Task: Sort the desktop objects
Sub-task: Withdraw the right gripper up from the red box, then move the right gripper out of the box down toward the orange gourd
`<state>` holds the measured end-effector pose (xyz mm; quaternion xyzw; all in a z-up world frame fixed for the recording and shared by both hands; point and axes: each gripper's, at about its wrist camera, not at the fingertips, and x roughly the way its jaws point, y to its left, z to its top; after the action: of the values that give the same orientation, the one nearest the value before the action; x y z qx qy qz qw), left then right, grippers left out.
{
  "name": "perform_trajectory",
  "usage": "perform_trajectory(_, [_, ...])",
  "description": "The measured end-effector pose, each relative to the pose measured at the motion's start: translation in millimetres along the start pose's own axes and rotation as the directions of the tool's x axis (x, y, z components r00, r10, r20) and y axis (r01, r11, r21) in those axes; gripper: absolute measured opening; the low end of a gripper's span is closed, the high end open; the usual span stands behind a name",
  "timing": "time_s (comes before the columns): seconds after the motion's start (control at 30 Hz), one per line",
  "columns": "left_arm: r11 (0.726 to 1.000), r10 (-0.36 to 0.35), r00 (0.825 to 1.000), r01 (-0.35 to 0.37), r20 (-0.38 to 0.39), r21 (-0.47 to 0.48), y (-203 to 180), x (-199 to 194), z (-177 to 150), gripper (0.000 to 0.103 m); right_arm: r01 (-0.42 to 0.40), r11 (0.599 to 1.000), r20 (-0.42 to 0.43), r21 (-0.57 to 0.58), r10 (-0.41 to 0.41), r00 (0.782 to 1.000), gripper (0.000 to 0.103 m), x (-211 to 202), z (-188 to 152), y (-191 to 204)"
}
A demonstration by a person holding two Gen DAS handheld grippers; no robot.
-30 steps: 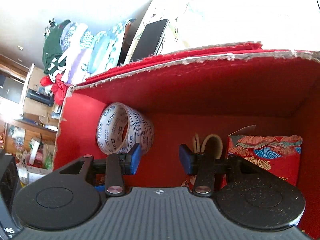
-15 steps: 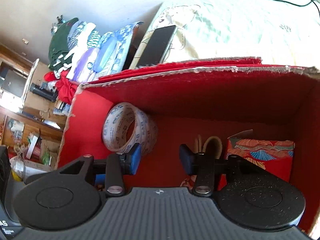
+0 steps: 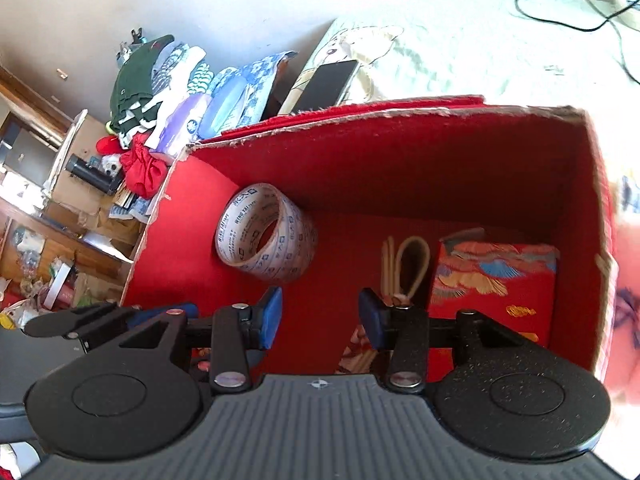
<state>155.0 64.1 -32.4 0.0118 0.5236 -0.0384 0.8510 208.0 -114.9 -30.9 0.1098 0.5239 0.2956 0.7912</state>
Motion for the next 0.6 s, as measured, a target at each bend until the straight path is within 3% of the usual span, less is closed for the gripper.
perform_trajectory(0.33, [0.997, -0.008, 0.999, 0.005, 0.033, 0.076, -4, -18, -9, 0.072, 0.084, 0.995, 0.119, 0.061, -0.09, 0.989, 0.047, -31, -28, 19])
perform_trajectory(0.6, [0.992, 0.001, 0.996, -0.012, 0.09, 0.128, -6, -45, -20, 0.072, 0.099, 0.988, 0.247, 0.118, -0.126, 0.961, 0.047, -59, -56, 34])
